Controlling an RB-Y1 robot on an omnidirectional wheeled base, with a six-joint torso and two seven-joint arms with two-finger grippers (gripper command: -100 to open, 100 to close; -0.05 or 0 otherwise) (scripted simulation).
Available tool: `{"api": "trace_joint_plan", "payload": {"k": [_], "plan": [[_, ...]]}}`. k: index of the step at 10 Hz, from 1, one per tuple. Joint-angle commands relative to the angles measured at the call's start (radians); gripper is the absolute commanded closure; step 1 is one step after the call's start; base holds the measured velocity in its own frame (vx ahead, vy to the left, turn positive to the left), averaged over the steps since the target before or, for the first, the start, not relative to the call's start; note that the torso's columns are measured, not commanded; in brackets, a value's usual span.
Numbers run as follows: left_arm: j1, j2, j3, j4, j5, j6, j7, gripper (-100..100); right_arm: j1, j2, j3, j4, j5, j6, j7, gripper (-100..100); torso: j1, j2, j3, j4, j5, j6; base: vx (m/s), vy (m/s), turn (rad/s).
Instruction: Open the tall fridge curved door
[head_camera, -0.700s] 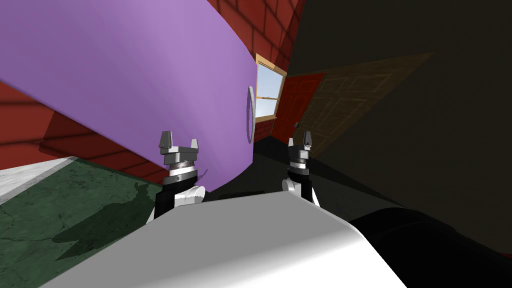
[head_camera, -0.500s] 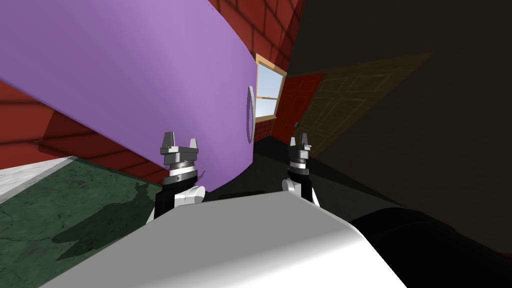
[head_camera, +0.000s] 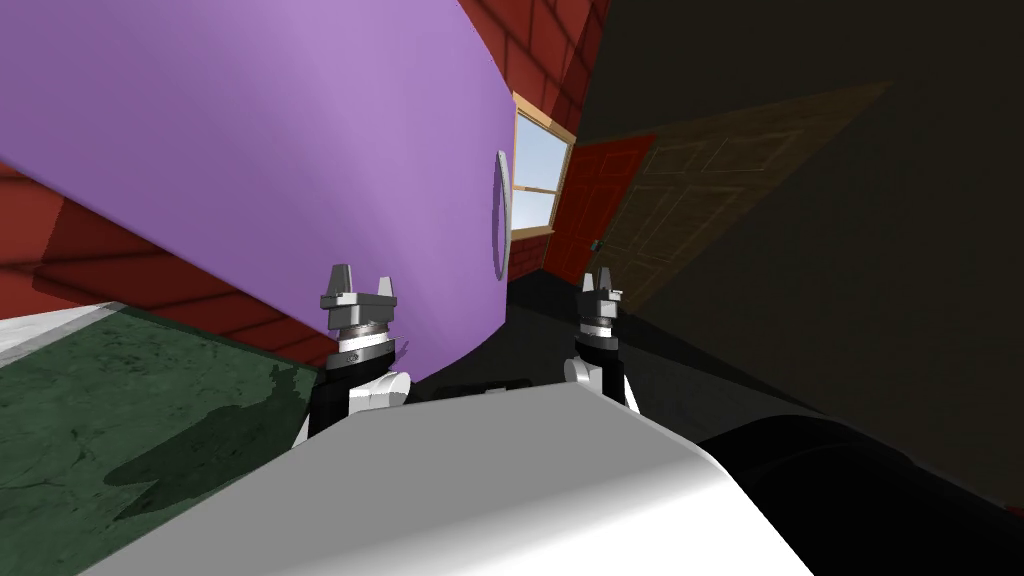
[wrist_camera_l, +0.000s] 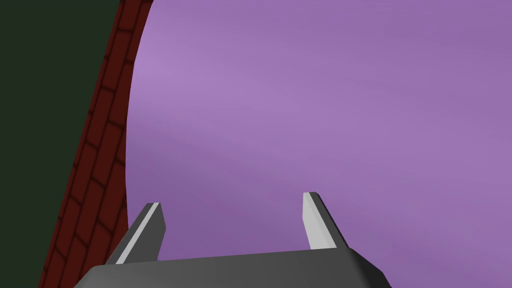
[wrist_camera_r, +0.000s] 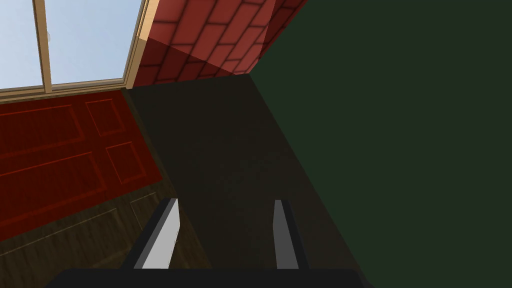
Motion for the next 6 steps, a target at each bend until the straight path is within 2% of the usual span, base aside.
{"api": "trace_joint_plan", "payload": {"k": [1, 2, 3, 4, 6], "plan": [[0.0, 0.0, 0.0, 0.0, 0.0, 0.0, 0.0, 0, 0.0, 0.0, 0.0, 0.0, 0.0, 0.0, 0.0, 0, 0.0, 0.074, -0.148, 0.074, 0.0, 0.0, 0.0, 0.0, 0.0], [0.0, 0.0, 0.0, 0.0, 0.0, 0.0, 0.0, 0, 0.0, 0.0, 0.0, 0.0, 0.0, 0.0, 0.0, 0, 0.0, 0.148, -0.295, 0.148, 0.0, 0.0, 0.0, 0.0, 0.0], [0.002, 0.036, 0.003, 0.0, 0.008, 0.004, 0.004, -100, 0.0, 0.0, 0.0, 0.0, 0.0, 0.0, 0.0, 0, 0.0, 0.221, -0.443, 0.221, 0.0, 0.0, 0.028, -0.016, 0.021], [0.005, 0.061, 0.006, -0.001, 0.015, 0.009, 0.009, -100, 0.0, 0.0, 0.0, 0.0, 0.0, 0.0, 0.0, 0, -0.001, 0.254, -0.512, 0.254, 0.0, 0.0, 0.047, -0.038, 0.041], [0.013, 0.106, 0.015, -0.003, 0.038, 0.022, 0.022, -100, 0.0, 0.0, 0.0, 0.0, 0.0, 0.0, 0.0, 0, -0.002, 0.265, -0.537, 0.266, 0.0, 0.0, 0.072, -0.063, 0.052]]}}
